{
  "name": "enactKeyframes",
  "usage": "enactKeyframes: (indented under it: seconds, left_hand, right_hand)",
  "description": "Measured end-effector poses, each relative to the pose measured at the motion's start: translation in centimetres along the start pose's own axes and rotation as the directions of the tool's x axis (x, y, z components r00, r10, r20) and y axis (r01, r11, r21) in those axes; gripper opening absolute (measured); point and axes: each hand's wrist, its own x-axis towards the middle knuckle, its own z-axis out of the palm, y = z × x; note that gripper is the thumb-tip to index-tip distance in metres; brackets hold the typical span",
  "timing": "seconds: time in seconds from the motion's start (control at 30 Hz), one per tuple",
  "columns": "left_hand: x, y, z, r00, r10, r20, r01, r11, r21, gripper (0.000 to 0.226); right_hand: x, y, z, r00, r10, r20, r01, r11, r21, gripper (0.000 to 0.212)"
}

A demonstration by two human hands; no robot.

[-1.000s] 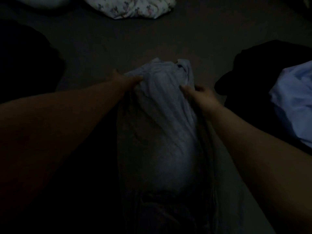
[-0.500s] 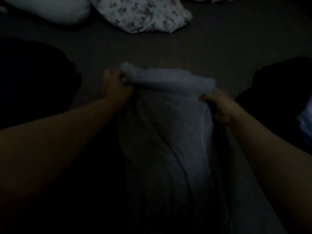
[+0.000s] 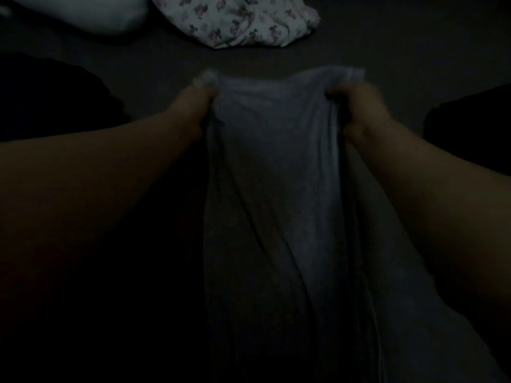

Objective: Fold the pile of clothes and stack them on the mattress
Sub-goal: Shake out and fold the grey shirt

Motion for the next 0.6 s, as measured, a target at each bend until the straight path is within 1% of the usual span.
enactKeyframes:
  seconds: [0.03,0.07,0.1,0.13,0.17,0.2,0.23,0.27,0.3,0.33,0.37,0.4,0.43,0.47,0.5,0.53,0.57,0.6]
  left_hand:
    - [0.6,0.4,0.1,0.999,0.022,0.041,-0.019,0.998,-0.068,0.024]
    - [0.8,0.7,0.2,0.995,0.054,0.084,-0.045,0.993,-0.105,0.022]
    - [1.4,0.7,0.1,0.994,0.085,0.072,-0.076,0.99,-0.121,0.023]
    - [1.7,0.4,0.0,0.994,0.113,0.01,-0.113,0.992,-0.052,0.028]
    - [1.8,-0.5,0.0,0.991,0.115,-0.062,-0.112,0.992,0.055,0.034]
    - [1.9,-1.8,-0.1,0.985,0.099,-0.142,-0.07,0.979,0.194,0.043]
    - [0.9,-3.3,0.2,0.972,0.123,-0.2,-0.042,0.928,0.369,0.053]
    - [-0.4,-4.9,0.6,0.96,0.165,-0.227,-0.001,0.812,0.583,0.06]
    - [-2.3,-6.7,1.2,0.936,0.285,-0.208,-0.026,0.643,0.765,0.062]
    - [-4.3,-8.4,1.7,0.905,0.414,-0.098,-0.116,0.462,0.88,0.061]
    - [-6.6,-9.9,2.4,0.868,0.492,0.063,-0.245,0.316,0.917,0.061]
    - [-8.2,-11.5,2.9,0.849,0.485,0.21,-0.347,0.212,0.914,0.064]
    - [-9.2,-12.9,3.1,0.855,0.421,0.304,-0.388,0.128,0.913,0.069]
    - [-9.5,-13.8,3.2,0.879,0.337,0.337,-0.379,0.066,0.923,0.073]
    - [-9.4,-14.4,3.3,0.908,0.274,0.318,-0.337,0.022,0.941,0.073]
    - [-9.3,-14.5,3.4,0.931,0.232,0.283,-0.289,-0.01,0.957,0.069]
    - [-9.4,-14.4,3.6,0.939,0.235,0.252,-0.253,-0.028,0.967,0.064]
    - [-9.9,-14.0,3.8,0.945,0.249,0.213,-0.218,-0.006,0.976,0.061]
  right_hand:
    - [0.2,-1.0,-0.4,0.998,-0.053,-0.043,0.055,0.998,0.037,0.059]
    - [0.0,-1.7,-0.7,0.995,-0.089,-0.043,0.091,0.994,0.053,0.059]
    - [0.7,-1.6,-1.4,0.991,-0.12,-0.053,0.121,0.993,0.004,0.058]
    - [0.6,-1.4,-1.6,0.989,-0.128,-0.072,0.118,0.986,-0.121,0.06]
    - [0.8,-0.5,-1.8,0.979,-0.141,-0.144,0.09,0.946,-0.31,0.066]
    - [0.7,0.4,-2.1,0.944,-0.207,-0.257,0.052,0.863,-0.503,0.079]
    - [0.4,1.5,-2.6,0.893,-0.331,-0.304,0.038,0.73,-0.683,0.089]
    - [-0.8,2.6,-2.8,0.85,-0.469,-0.242,0.081,0.57,-0.818,0.087]
    - [-2.3,4.1,-2.9,0.806,-0.585,-0.09,0.184,0.392,-0.902,0.079]
    - [-4.1,5.8,-2.7,0.766,-0.633,0.114,0.323,0.226,-0.919,0.07]
    - [-5.8,7.6,-2.7,0.739,-0.605,0.297,0.439,0.097,-0.893,0.065]
    - [-8.0,8.9,-2.6,0.732,-0.532,0.426,0.508,0.011,-0.861,0.064]
    - [-8.8,10.6,-3.2,0.761,-0.422,0.493,0.526,-0.046,-0.849,0.068]
    - [-9.5,11.6,-3.6,0.793,-0.35,0.499,0.505,-0.082,-0.859,0.073]
    - [-9.8,12.1,-4.3,0.829,-0.322,0.458,0.462,-0.069,-0.884,0.074]
    - [-10.3,12.1,-4.7,0.847,-0.358,0.393,0.414,-0.019,-0.91,0.071]
    - [-10.9,12.0,-5.0,0.847,-0.419,0.326,0.376,0.04,-0.926,0.066]
    - [-12.2,12.1,-5.2,0.838,-0.475,0.269,0.352,0.094,-0.931,0.063]
